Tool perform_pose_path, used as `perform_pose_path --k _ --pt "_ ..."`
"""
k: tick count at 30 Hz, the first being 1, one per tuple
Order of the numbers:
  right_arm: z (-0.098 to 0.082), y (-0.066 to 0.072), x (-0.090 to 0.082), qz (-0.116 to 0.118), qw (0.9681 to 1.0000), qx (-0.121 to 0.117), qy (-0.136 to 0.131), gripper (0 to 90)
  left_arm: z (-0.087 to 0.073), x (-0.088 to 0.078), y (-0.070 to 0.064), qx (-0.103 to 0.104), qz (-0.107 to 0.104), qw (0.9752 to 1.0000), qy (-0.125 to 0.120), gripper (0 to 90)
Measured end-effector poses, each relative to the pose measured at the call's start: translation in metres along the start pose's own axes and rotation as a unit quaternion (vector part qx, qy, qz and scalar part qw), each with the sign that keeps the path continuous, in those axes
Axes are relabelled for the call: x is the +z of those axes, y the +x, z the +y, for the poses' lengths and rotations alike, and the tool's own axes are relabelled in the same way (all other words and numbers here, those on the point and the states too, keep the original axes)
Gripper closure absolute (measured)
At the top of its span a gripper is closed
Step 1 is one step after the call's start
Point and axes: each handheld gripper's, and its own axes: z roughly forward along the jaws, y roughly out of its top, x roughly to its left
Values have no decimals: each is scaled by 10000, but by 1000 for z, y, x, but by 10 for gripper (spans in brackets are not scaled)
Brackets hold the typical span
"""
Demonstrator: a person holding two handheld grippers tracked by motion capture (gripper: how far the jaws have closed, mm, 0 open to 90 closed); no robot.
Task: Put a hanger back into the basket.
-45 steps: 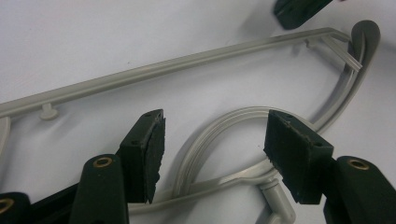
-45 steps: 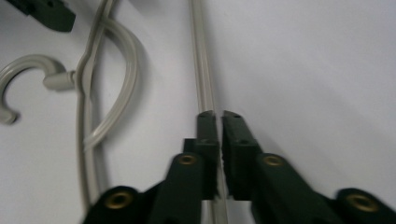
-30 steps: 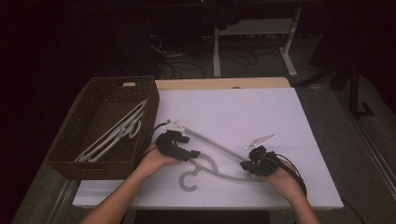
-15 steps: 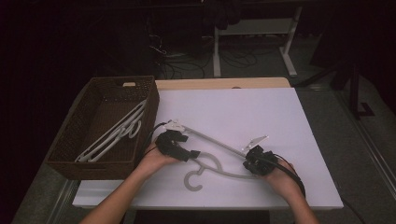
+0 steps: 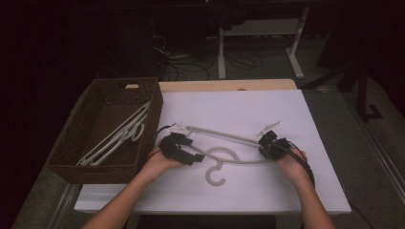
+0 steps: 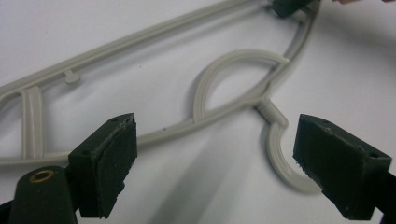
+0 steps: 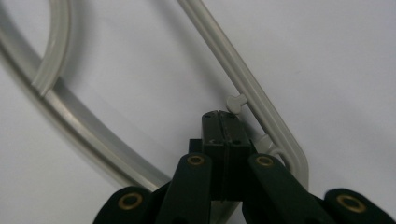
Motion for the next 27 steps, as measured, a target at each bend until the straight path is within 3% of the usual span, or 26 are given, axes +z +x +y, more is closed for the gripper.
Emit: perform_pose_path --k 3,8,11,15,21,27 --pt "7 -9 6 -142 9999 41 14 893 0 1 -1 8 -5 10000 5 133" --pt "15 -24 13 -96 9996 250 -74 893 0 0 0 5 -15 10000 -6 132" --pt "15 -28 6 135 9987 381 -303 893 0 -1 1 6 -10 10000 -21 133" --pt "22 -38 -6 153 9966 562 -579 893 0 0 1 3 2 10000 5 133" --pt "28 -52 4 69 9947 849 -571 893 0 0 2 -14 -11 10000 -13 133" --pt "24 -54 8 35 9944 922 -515 893 0 1 2 5 18 10000 1 133"
